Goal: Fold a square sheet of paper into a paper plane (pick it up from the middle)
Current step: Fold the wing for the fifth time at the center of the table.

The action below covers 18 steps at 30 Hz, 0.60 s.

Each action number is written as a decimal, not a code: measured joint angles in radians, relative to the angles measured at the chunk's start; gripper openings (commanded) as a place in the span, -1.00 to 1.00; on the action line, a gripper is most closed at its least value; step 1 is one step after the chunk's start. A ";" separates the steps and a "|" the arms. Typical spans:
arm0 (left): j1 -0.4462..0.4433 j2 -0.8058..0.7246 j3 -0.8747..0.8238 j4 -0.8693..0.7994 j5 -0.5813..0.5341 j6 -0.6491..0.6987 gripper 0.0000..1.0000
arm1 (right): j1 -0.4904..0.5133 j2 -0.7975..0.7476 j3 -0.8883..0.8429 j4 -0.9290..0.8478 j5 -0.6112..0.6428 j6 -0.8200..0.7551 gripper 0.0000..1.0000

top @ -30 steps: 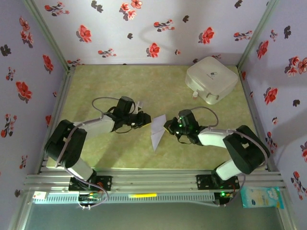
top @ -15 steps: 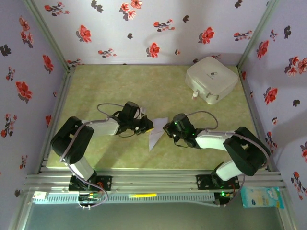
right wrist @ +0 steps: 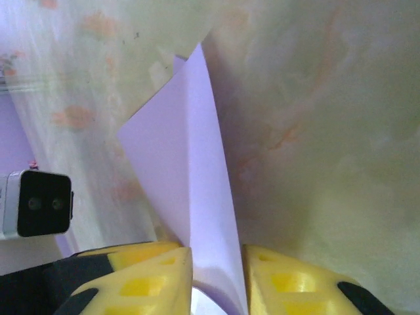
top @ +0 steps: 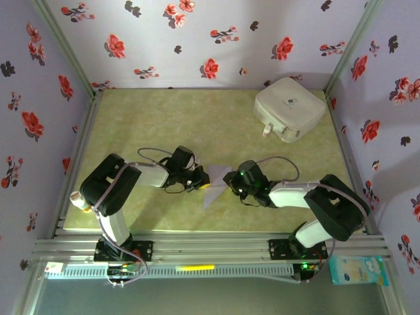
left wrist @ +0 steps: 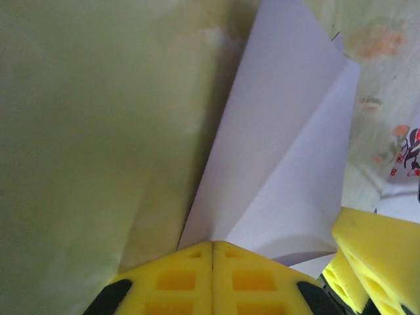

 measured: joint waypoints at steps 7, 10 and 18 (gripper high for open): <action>0.000 0.003 0.000 0.007 0.001 0.004 -0.88 | -0.059 0.009 -0.006 0.078 -0.098 -0.066 -0.39; 0.000 0.004 0.000 0.007 0.001 0.012 -0.88 | -0.082 0.039 -0.006 0.104 -0.143 -0.097 -0.38; 0.000 0.004 0.000 0.005 0.000 0.035 -0.88 | -0.125 0.101 -0.003 0.118 -0.235 -0.153 -0.52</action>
